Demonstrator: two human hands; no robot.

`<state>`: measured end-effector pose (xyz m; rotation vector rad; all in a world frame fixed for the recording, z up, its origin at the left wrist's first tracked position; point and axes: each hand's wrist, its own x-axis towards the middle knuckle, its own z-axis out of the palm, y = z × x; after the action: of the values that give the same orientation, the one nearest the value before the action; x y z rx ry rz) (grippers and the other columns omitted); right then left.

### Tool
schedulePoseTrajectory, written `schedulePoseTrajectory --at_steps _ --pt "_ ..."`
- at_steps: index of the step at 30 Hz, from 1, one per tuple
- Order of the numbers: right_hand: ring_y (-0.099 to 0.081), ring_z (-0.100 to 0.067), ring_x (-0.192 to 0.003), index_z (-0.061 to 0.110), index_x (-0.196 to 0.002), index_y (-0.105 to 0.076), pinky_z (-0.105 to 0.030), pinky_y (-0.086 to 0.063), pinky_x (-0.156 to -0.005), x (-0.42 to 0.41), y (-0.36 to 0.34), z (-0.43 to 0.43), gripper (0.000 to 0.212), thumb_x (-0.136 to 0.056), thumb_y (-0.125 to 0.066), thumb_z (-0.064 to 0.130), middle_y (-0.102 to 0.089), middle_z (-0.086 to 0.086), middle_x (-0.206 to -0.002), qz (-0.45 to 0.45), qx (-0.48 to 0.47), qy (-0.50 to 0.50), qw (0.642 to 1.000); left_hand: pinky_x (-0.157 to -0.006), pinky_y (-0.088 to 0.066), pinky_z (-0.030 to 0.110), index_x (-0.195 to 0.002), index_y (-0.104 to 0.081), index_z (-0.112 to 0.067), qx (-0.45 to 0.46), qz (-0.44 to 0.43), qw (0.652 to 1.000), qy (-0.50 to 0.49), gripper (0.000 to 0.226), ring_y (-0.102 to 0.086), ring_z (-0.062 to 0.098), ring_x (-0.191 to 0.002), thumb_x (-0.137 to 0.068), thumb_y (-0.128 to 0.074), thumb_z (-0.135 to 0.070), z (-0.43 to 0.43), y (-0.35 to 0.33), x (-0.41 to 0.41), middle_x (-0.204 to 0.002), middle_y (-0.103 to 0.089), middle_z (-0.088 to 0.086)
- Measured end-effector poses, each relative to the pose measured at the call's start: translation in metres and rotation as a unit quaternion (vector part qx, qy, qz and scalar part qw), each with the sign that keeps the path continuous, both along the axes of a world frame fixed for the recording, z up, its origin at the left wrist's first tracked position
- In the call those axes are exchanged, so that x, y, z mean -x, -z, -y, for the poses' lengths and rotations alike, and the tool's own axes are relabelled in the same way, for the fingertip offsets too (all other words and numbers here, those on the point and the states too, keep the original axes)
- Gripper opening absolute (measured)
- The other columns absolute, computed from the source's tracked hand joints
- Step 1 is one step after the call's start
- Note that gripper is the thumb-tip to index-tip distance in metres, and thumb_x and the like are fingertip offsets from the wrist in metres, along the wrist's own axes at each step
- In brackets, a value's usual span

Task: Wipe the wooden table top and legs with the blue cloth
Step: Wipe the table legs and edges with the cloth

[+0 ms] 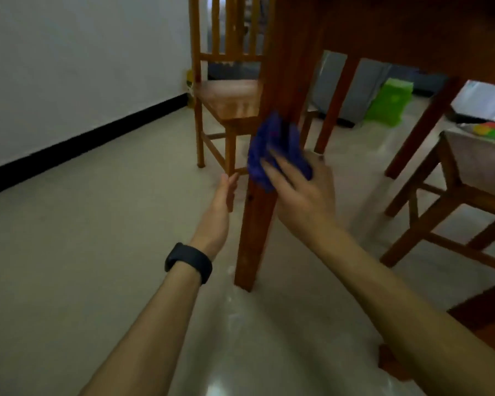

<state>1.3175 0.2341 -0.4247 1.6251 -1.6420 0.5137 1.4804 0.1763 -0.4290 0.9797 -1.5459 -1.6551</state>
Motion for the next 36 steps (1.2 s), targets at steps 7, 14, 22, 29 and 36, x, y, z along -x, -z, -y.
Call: schedulePoseTrajectory --at_steps 7,14,22,29,36 --pt "-0.039 -0.038 -0.131 0.016 -0.136 -0.057 -0.053 -0.039 -0.104 -0.015 0.051 -0.025 0.054 -0.082 -0.068 0.016 -0.049 -0.004 -0.147 0.024 -0.267 -0.061 0.962 -0.116 -0.018 0.042 -0.140 -0.047 -0.038 0.018 0.025 0.999 0.028 0.062 -0.037 0.007 -0.136 -0.098 -0.010 -0.064 0.007 -0.009 0.017 -0.149 -0.044 -0.012" --pt "-0.037 -0.035 -0.123 0.013 -0.135 -0.060 -0.049 -0.047 -0.096 0.001 0.089 -0.010 0.059 -0.076 -0.067 0.017 -0.047 -0.008 -0.149 -0.010 -0.168 -0.063 0.984 -0.109 -0.031 0.039 -0.129 -0.054 -0.038 -0.032 0.030 0.999 -0.003 0.049 -0.048 0.009 -0.126 -0.099 -0.024 -0.062 0.002 0.039 0.011 -0.131 -0.055 -0.016" --pt "-0.072 -0.013 -0.091 0.009 -0.113 -0.065 -0.022 -0.056 -0.082 -0.030 0.176 -0.042 0.023 -0.091 -0.066 0.005 -0.073 -0.012 -0.109 0.780 -0.245 -0.033 0.575 -0.083 -0.057 0.046 -0.140 -0.042 -0.044 -0.216 0.088 0.972 0.029 0.050 -0.065 0.021 -0.109 -0.093 -0.059 -0.048 -0.056 0.152 -0.002 -0.131 -0.061 -0.004" --pt "-0.062 0.005 -0.099 0.027 -0.118 -0.068 -0.017 -0.053 -0.087 -0.006 0.155 -0.036 0.030 -0.094 -0.061 0.011 -0.068 0.005 -0.120 0.656 -0.382 -0.022 0.651 -0.076 -0.058 0.034 -0.095 -0.068 -0.032 -0.120 0.060 0.963 -0.233 0.023 -0.070 0.017 -0.086 -0.090 -0.064 -0.009 -0.049 0.182 0.002 -0.101 -0.073 0.003" --pt "-0.039 0.002 -0.134 0.045 -0.150 -0.026 -0.029 -0.036 -0.108 0.008 0.054 0.009 0.051 -0.101 -0.038 0.050 -0.036 0.032 -0.146 0.694 -0.100 -0.150 0.697 -0.095 -0.038 0.009 -0.131 -0.056 -0.024 0.322 -0.045 0.890 -0.319 0.036 -0.046 -0.002 -0.117 -0.096 -0.047 -0.024 -0.007 0.058 0.051 -0.136 -0.048 0.005"
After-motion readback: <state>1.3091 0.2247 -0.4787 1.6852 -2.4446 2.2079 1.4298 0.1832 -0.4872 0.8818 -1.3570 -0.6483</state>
